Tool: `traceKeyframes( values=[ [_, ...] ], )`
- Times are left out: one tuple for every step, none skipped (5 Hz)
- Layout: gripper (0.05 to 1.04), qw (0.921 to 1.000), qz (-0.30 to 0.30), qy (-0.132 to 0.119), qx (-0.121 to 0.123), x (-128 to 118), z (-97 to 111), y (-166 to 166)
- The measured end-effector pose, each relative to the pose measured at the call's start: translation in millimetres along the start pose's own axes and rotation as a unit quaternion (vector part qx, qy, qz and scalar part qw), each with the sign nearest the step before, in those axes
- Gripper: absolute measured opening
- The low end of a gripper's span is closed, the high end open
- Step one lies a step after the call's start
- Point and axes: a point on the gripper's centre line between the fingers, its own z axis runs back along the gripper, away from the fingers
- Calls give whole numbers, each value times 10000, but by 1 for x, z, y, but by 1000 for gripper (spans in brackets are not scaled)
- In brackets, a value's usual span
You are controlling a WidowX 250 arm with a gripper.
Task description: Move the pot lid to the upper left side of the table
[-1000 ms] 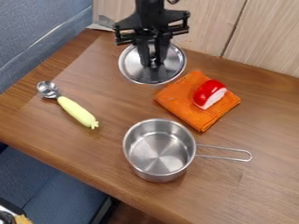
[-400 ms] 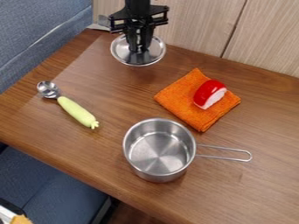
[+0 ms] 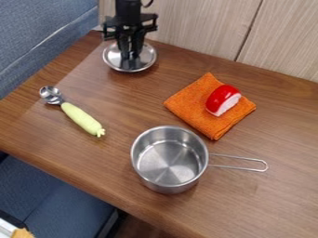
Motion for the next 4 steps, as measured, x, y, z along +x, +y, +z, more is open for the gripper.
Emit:
traceKeyframes(
  values=[
    [354, 9999, 105, 28, 39, 3, -5, 5],
    [651, 9998, 208, 51, 48, 1, -7, 6],
    [932, 9996, 270, 44, 34, -3, -7, 10],
    [1009, 9996, 257, 62, 46, -5, -7, 11]
  ],
)
